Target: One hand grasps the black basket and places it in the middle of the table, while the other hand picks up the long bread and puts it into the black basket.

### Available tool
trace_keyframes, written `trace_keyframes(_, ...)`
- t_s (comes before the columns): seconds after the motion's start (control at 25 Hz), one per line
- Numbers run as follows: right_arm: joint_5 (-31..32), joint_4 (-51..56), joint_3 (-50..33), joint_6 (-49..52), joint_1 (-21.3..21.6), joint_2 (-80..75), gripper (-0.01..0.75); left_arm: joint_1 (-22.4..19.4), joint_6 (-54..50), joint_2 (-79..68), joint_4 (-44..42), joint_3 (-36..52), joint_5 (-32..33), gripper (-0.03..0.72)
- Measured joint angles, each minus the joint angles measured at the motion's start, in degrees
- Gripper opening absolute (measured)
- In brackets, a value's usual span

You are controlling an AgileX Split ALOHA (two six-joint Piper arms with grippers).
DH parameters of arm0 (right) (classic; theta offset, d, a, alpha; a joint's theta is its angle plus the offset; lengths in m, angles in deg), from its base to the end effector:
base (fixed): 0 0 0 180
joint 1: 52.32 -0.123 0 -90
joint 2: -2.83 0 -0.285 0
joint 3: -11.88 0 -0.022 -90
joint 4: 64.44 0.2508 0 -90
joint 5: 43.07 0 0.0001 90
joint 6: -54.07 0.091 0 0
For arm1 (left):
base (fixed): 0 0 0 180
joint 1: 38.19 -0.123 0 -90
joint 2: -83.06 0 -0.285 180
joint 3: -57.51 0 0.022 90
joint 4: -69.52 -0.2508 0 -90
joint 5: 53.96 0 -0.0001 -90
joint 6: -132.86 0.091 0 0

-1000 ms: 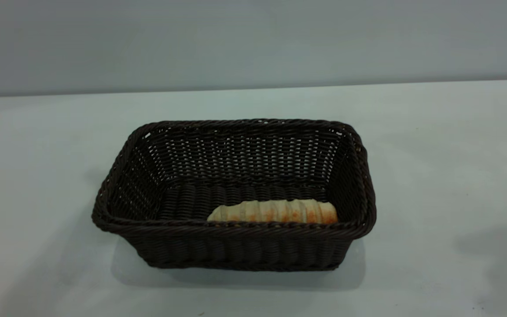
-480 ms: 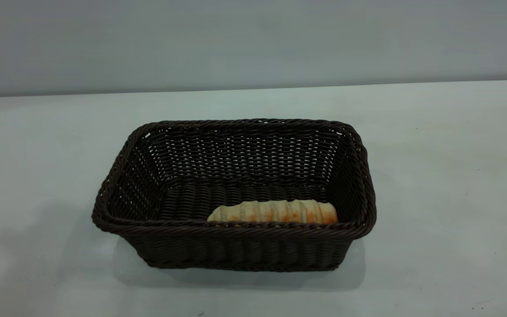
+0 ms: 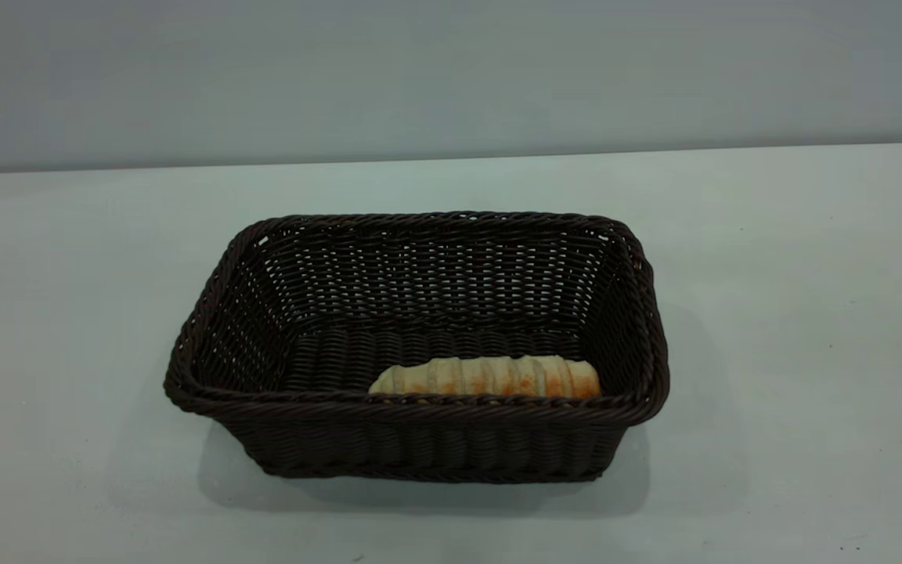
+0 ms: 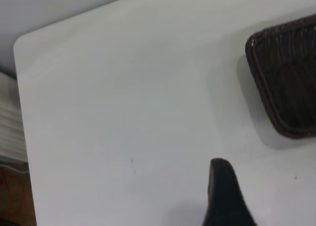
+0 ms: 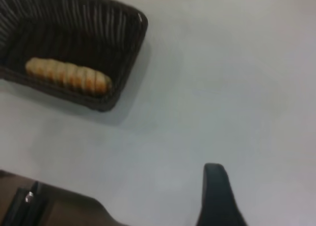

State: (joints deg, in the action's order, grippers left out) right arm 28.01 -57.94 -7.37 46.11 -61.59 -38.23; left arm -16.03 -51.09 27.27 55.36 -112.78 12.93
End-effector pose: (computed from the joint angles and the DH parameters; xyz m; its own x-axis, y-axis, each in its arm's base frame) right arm 0.0577 0.0193 0.3938 -0.6233 -0.2043 -0.7548 -0.3046 0.9524 -0.0062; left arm 0.1234 -0.0282 0.4236 -0.6101 0.2798 -0.7413 0.2303 0.9578 0.1719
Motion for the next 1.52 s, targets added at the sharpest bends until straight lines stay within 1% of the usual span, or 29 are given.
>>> trace_keyframes(0.12,0.0,1.1,-0.4,-0.9,0.0,3.8,0.500,0.0,-0.3,7.3,0.6,5.4,0.0,0.482)
trace_keyframes(0.24,0.0,2.2,-2.4,-1.2,0.0,7.7,0.500,0.0,-1.1,13.7,1.5,9.5,0.0,0.482)
trace_keyframes(0.56,0.0,2.4,-11.4,-3.0,0.0,16.4,0.500,0.0,-1.8,26.5,5.0,16.8,0.0,0.482)
trace_keyframes(0.88,0.0,2.5,-20.4,-4.1,0.0,21.6,0.500,0.0,-1.8,37.7,5.4,27.0,0.0,0.482)
trace_keyframes(0.96,-0.9,2.5,-23.0,-4.1,0.0,21.9,0.500,0.0,-1.8,39.7,5.4,29.2,0.0,0.482)
trace_keyframes(1.16,-5.8,1.8,-29.1,-4.4,0.0,21.9,0.500,0.0,-1.8,42.2,6.5,33.2,0.0,0.482)
trace_keyframes(1.32,-6.2,1.5,-29.9,-5.5,0.0,21.9,0.500,0.0,-1.8,42.5,9.2,34.9,-0.2,0.482)
trace_keyframes(1.52,-6.2,-1.1,-30.5,-5.7,0.0,22.1,0.500,0.0,-1.8,42.6,9.7,37.5,-0.4,0.482)
